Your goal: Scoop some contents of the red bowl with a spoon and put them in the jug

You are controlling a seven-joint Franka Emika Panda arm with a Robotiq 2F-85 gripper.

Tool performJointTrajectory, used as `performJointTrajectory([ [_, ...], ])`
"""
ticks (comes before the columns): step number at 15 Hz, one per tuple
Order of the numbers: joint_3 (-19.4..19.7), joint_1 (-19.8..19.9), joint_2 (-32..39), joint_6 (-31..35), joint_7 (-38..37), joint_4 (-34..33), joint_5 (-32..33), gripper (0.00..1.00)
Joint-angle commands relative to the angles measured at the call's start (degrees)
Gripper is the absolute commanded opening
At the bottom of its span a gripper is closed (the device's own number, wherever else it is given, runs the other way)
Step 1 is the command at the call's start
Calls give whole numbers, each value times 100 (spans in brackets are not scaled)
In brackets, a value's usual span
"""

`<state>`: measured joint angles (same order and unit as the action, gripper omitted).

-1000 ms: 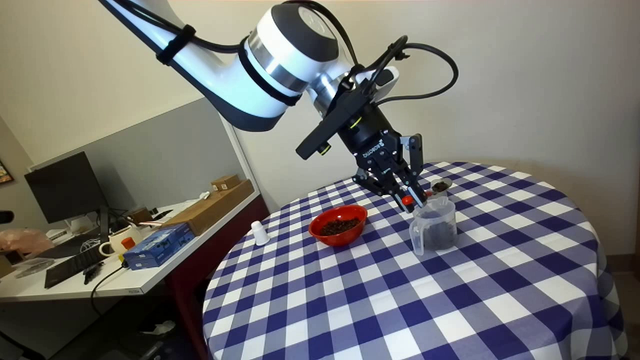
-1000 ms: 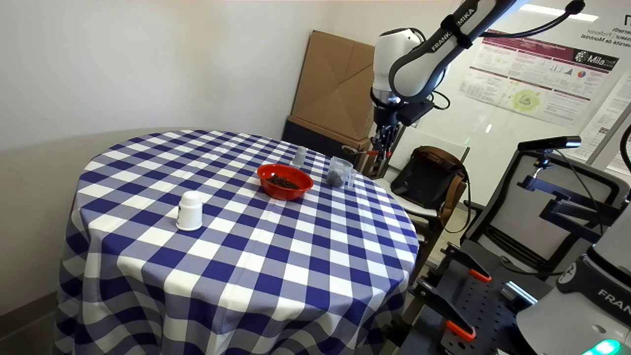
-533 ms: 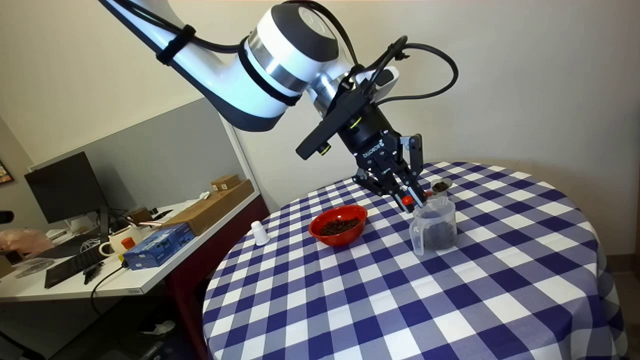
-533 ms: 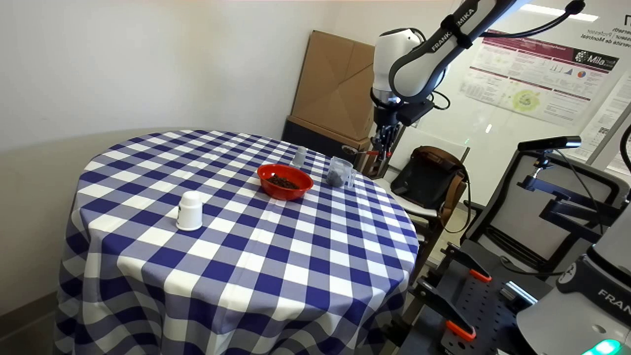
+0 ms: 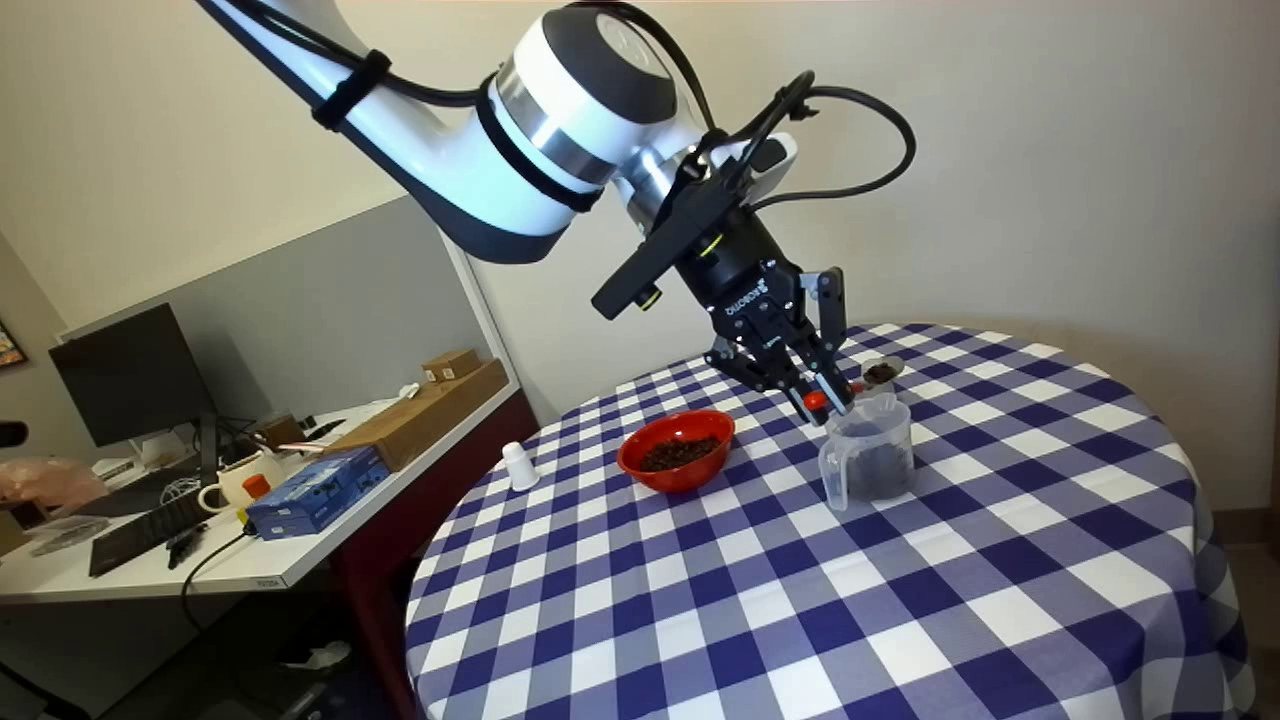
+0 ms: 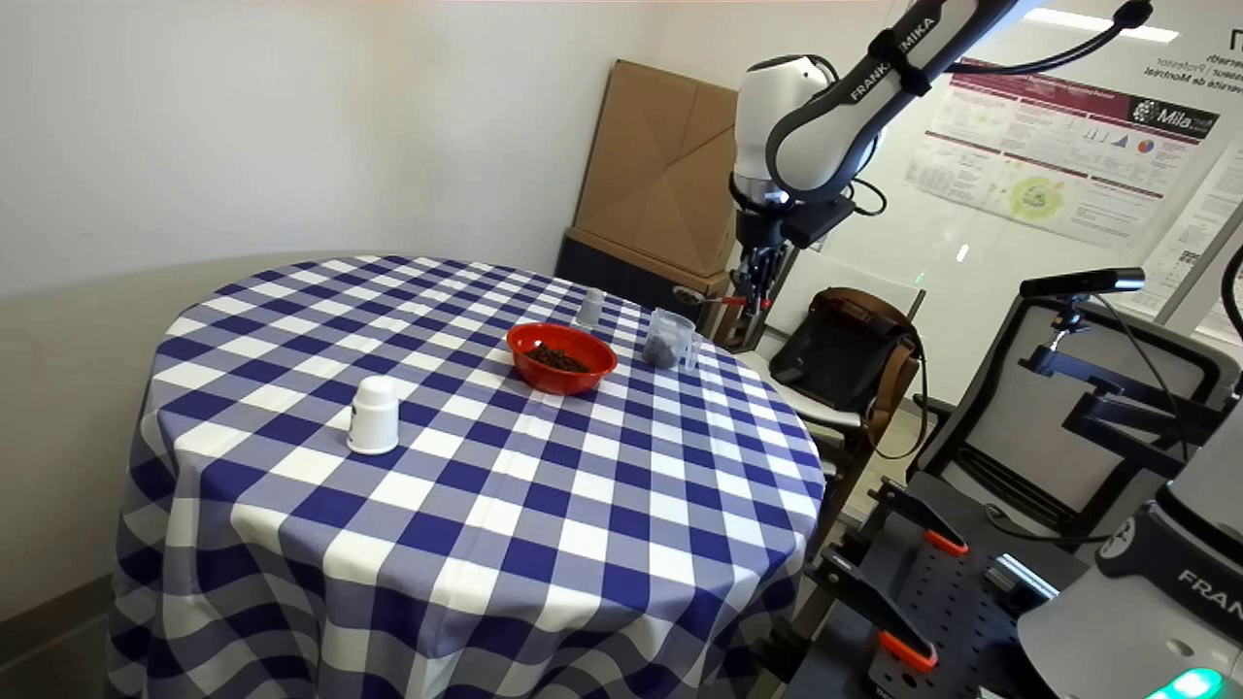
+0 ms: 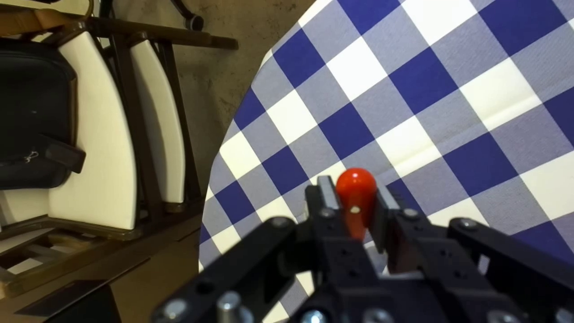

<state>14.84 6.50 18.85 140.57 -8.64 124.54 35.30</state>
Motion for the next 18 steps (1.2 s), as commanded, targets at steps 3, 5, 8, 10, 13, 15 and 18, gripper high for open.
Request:
performJointTrajectory([
  [3,45,-105,-39,-121,-193,-15,237,10],
  [5,39,-123,-32,-136,-198,-25,290,10],
  [8,35,-166,-20,-172,-212,-43,412,10],
  [10,19,-181,-20,-203,-220,-54,483,10],
  [13,7,-211,-14,-261,-261,-63,606,10],
  [15,-5,-221,-16,-307,-290,-69,689,10],
  [18,-22,-224,-20,-372,-357,-80,820,10],
])
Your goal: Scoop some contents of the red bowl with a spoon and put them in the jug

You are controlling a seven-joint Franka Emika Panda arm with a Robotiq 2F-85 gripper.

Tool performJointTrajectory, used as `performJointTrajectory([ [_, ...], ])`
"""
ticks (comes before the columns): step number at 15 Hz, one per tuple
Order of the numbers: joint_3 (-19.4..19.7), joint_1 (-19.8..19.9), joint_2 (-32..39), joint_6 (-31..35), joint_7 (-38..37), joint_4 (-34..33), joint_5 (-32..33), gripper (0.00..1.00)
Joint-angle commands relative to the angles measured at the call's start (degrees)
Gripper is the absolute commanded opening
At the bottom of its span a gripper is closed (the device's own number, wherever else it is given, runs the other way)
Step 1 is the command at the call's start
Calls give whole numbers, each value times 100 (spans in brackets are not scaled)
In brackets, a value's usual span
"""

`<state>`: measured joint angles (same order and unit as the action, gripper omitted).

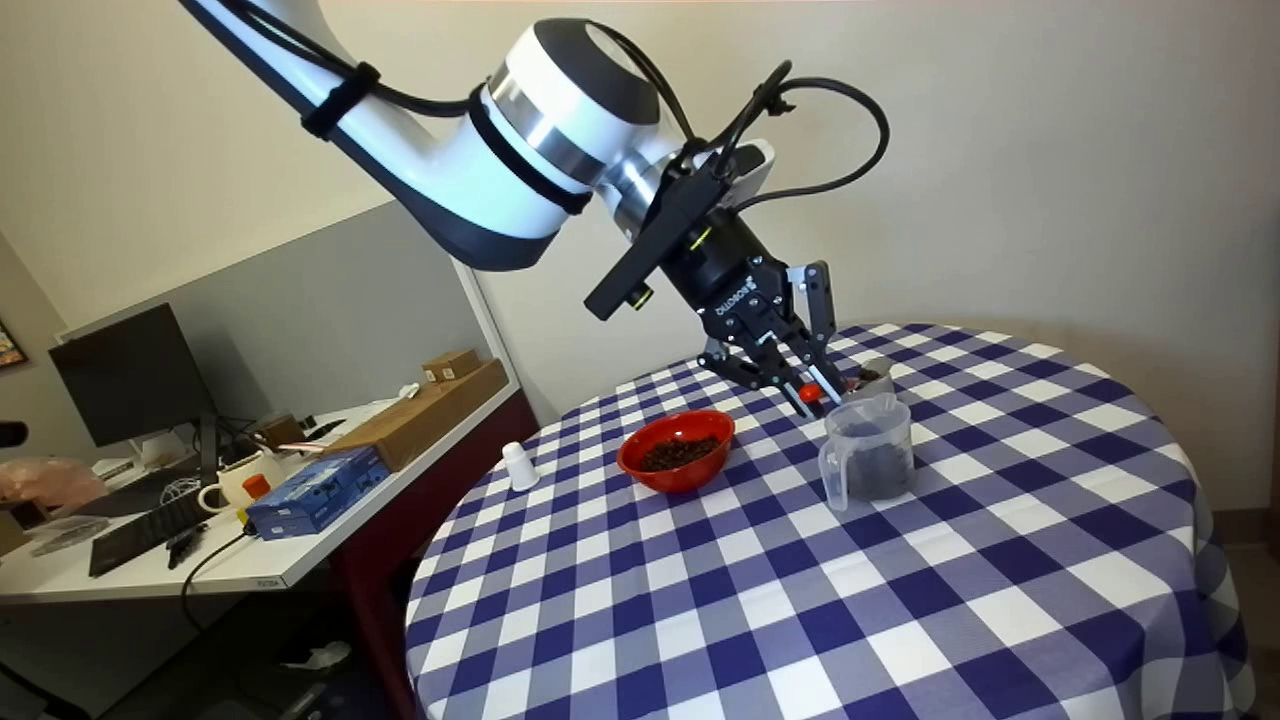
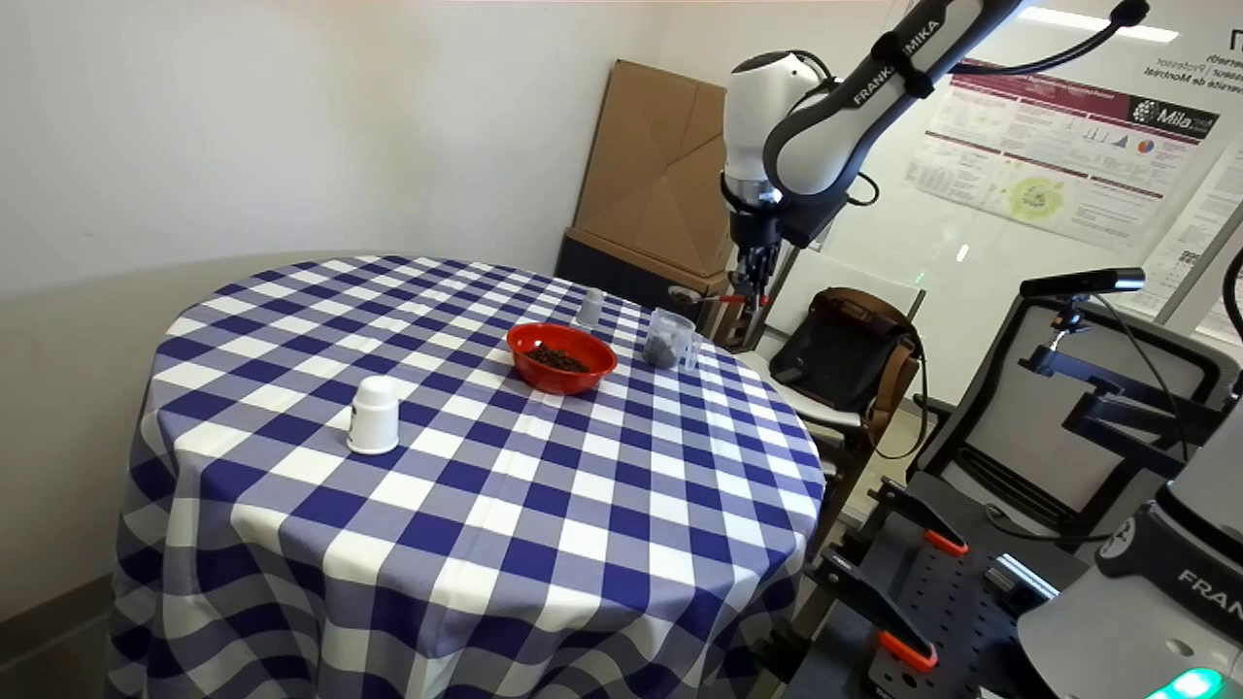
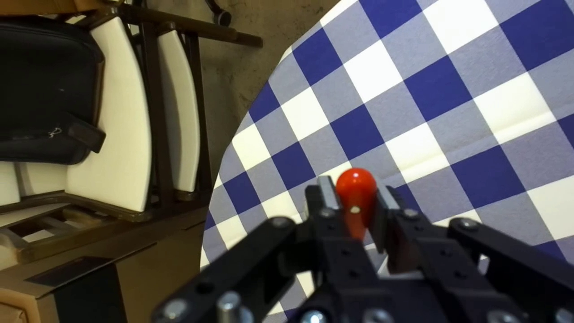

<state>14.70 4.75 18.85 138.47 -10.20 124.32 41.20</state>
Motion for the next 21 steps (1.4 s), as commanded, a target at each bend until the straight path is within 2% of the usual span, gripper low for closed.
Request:
performJointTrajectory([
  [1,-14,-46,-22,-179,-215,-62,264,10],
  [21,-133,-47,-46,-431,-536,-144,1063,10],
])
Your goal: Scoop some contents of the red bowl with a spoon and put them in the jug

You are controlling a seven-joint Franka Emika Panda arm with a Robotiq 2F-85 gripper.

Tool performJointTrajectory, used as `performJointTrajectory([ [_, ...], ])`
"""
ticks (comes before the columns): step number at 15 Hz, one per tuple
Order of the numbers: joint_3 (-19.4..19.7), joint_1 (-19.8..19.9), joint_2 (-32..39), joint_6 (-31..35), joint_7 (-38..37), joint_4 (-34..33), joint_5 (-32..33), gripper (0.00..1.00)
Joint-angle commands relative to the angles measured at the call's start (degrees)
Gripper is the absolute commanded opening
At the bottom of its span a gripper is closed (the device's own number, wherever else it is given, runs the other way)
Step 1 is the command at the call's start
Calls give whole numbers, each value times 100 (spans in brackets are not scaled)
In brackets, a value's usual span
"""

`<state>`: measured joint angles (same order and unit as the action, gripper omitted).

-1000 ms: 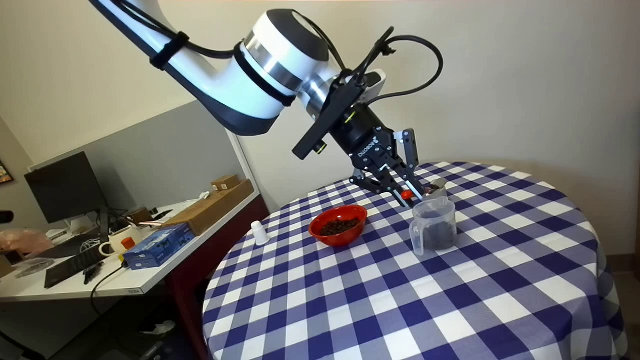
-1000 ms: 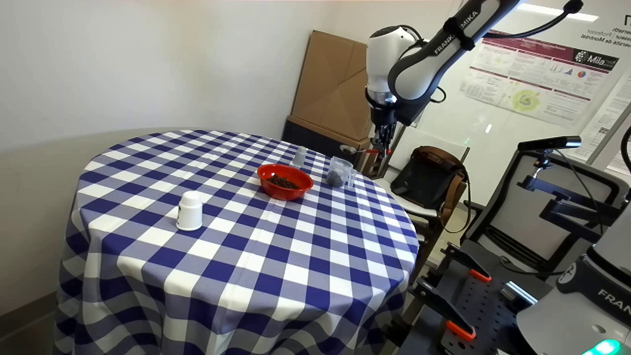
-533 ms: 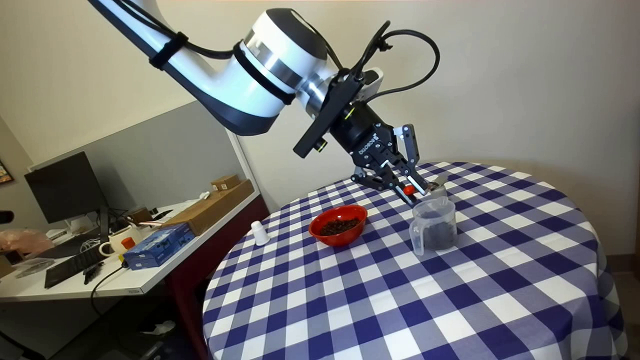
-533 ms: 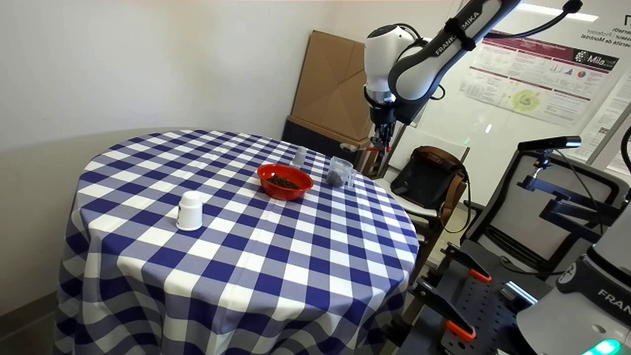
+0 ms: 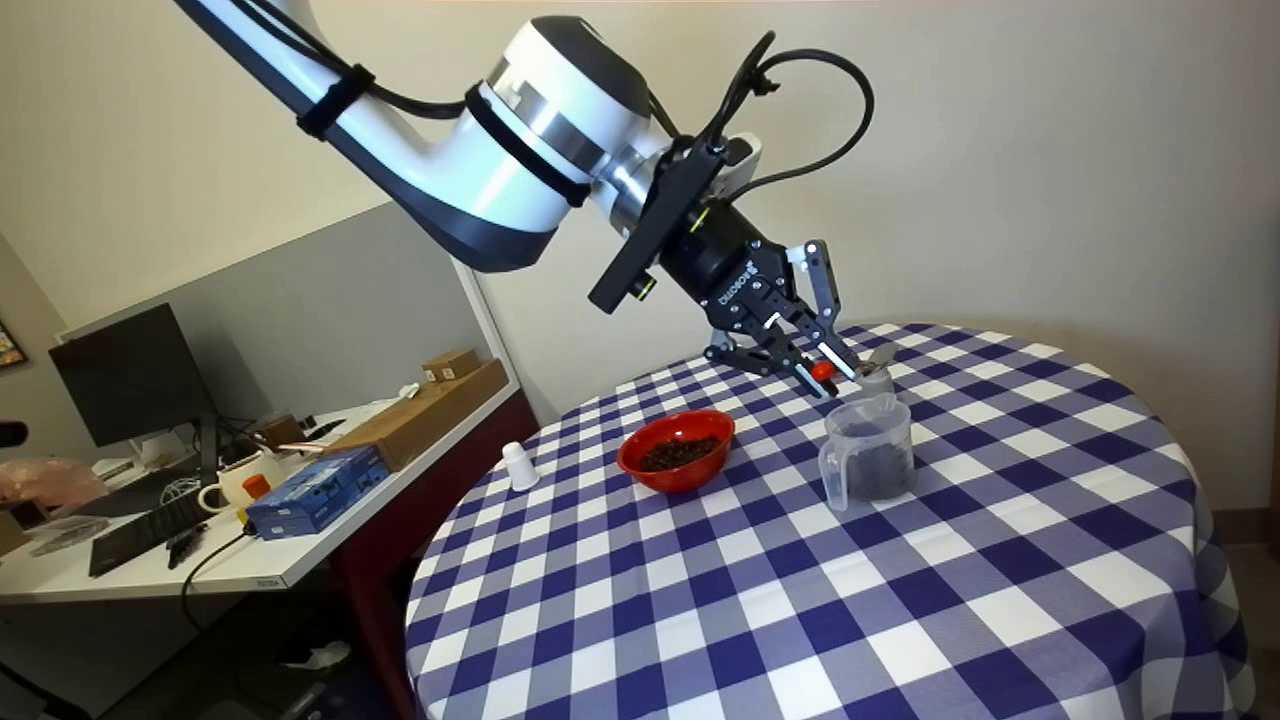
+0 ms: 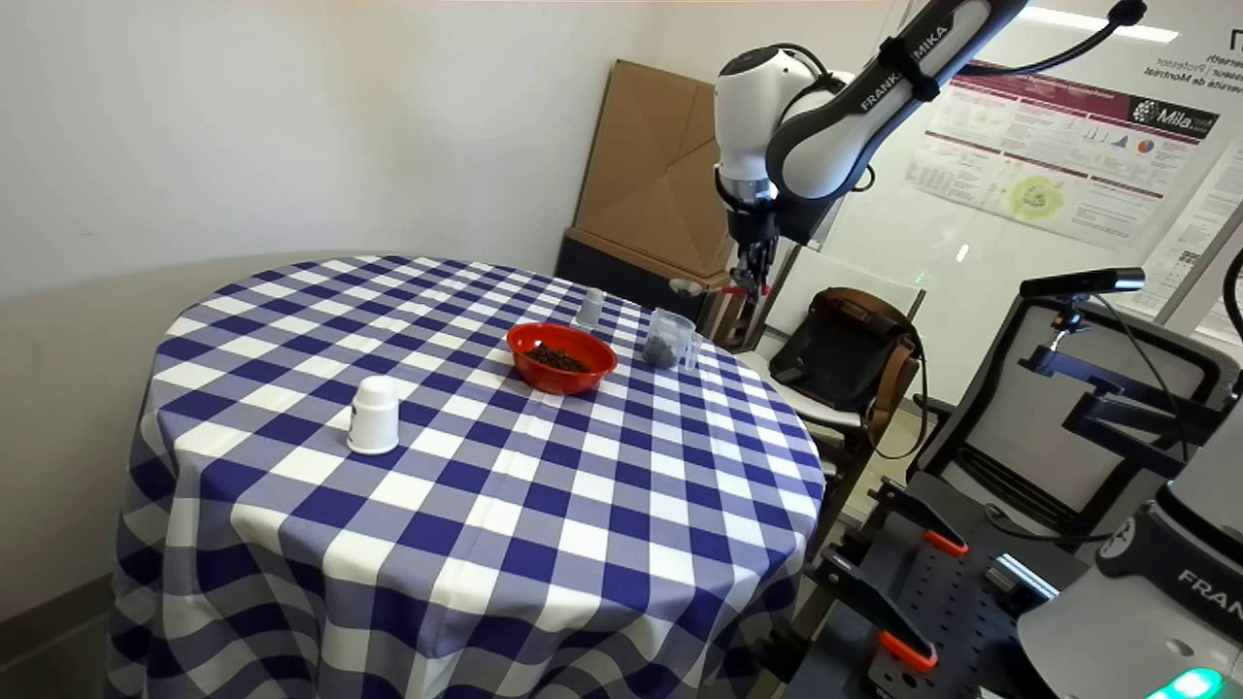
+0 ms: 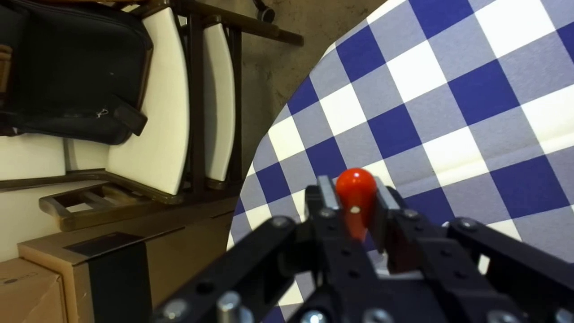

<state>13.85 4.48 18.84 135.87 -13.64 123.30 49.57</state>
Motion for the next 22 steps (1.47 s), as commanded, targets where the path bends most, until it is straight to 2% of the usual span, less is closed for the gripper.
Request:
performJointTrajectory([
  [1,-54,-20,-46,-178,-204,-42,265,10],
  [9,-117,-2,-51,-254,-318,-35,584,10],
  [22,-150,10,-57,-295,-307,-46,602,10],
])
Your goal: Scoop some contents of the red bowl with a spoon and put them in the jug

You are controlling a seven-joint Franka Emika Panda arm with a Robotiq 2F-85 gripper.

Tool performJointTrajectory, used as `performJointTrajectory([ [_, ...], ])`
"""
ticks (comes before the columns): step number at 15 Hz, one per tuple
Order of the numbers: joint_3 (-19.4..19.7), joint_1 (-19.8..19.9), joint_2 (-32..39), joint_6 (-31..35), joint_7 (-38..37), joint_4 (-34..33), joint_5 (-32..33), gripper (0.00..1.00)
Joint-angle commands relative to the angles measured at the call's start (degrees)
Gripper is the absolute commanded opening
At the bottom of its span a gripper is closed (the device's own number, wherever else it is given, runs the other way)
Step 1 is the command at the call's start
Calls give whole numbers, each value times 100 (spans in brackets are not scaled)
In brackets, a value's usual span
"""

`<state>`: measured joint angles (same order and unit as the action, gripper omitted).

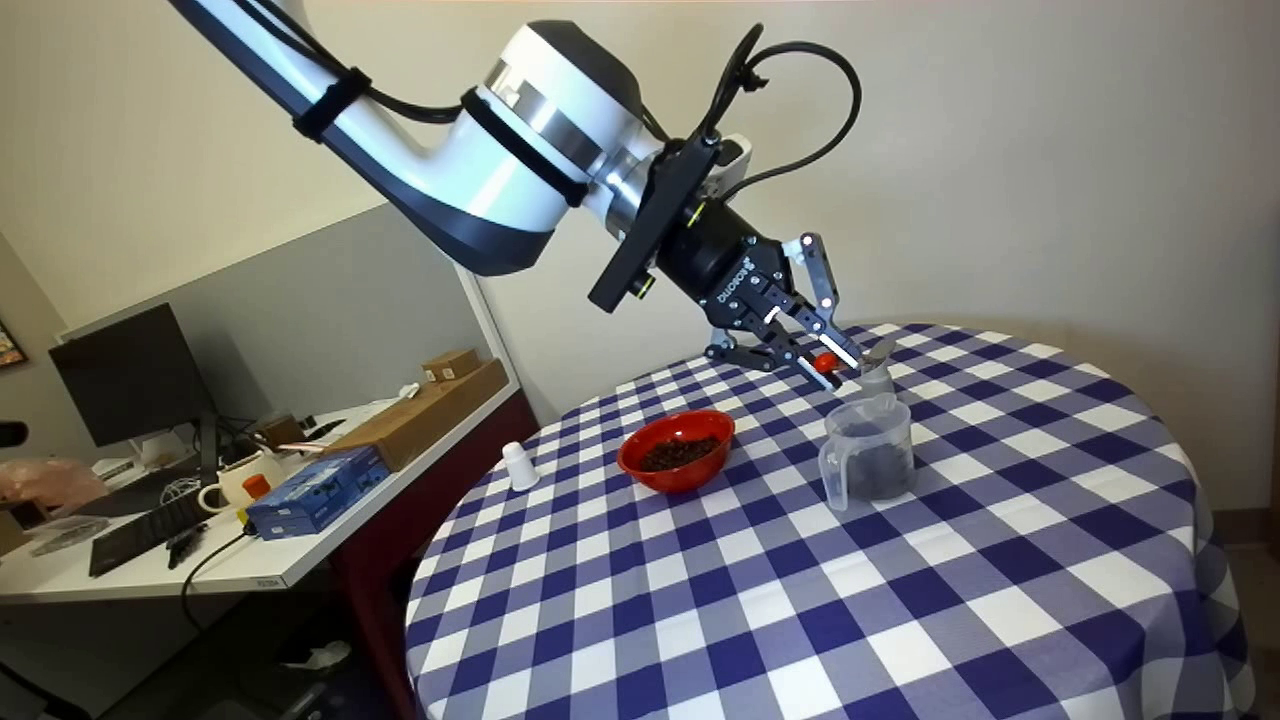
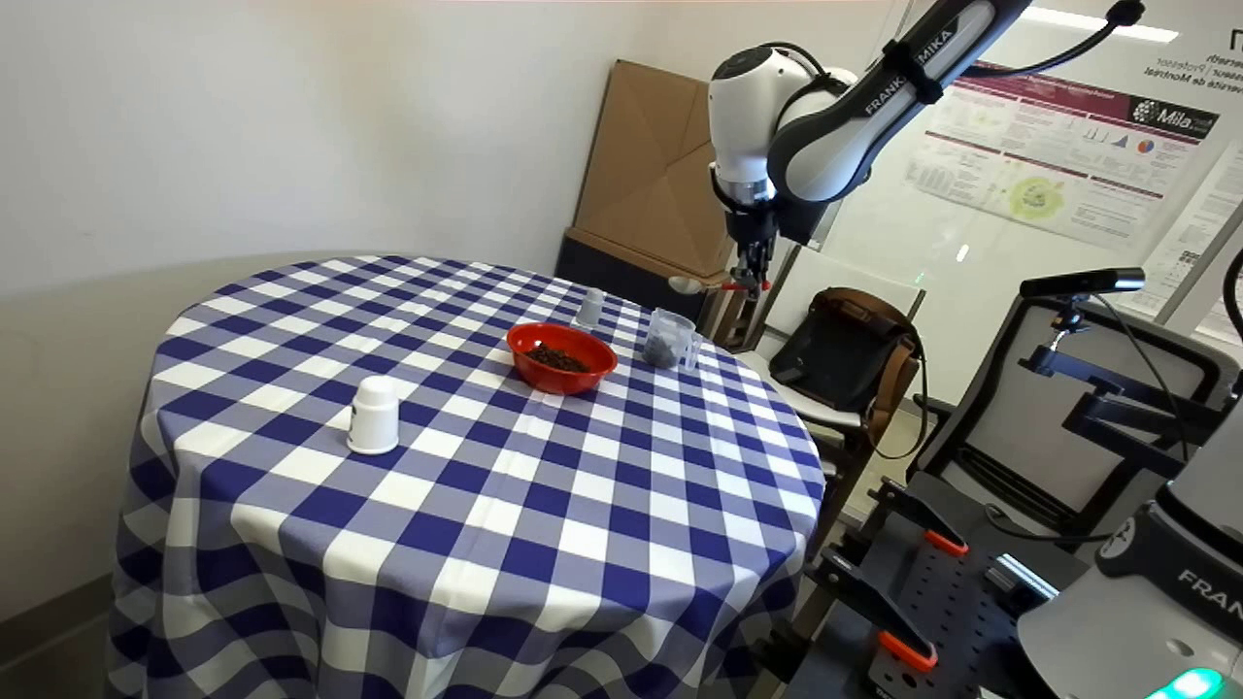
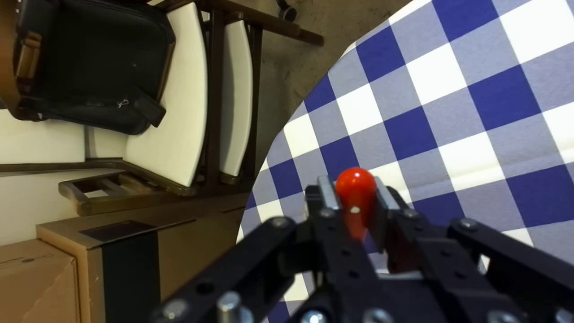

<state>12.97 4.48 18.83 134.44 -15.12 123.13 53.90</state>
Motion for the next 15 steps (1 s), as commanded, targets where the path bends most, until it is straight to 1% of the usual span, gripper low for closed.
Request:
performJointTrajectory([
  [1,-63,7,-60,-155,-160,-30,172,10],
  [15,-67,14,-91,-153,-193,-21,329,10],
])
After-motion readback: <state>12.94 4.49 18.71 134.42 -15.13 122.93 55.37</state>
